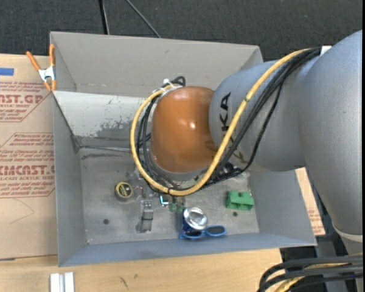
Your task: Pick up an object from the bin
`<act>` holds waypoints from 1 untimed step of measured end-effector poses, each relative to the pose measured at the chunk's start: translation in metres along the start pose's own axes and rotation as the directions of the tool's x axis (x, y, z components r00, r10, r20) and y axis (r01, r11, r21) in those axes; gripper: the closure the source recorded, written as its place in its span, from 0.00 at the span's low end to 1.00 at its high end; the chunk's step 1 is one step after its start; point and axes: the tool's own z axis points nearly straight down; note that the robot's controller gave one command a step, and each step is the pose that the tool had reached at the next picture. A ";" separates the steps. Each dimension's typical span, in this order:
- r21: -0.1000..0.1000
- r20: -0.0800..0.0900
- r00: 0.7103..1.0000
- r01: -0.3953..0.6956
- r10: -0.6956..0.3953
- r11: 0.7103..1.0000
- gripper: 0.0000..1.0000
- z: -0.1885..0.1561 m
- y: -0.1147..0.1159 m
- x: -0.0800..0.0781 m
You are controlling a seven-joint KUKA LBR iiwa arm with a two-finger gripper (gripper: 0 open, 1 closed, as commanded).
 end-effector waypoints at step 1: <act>-0.001 0.005 0.985 -0.171 0.171 0.985 0.00 0.098 -0.013 -0.064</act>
Offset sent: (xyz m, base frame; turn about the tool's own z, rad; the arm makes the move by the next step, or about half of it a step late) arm 0.0638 -0.0132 -0.0944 0.1709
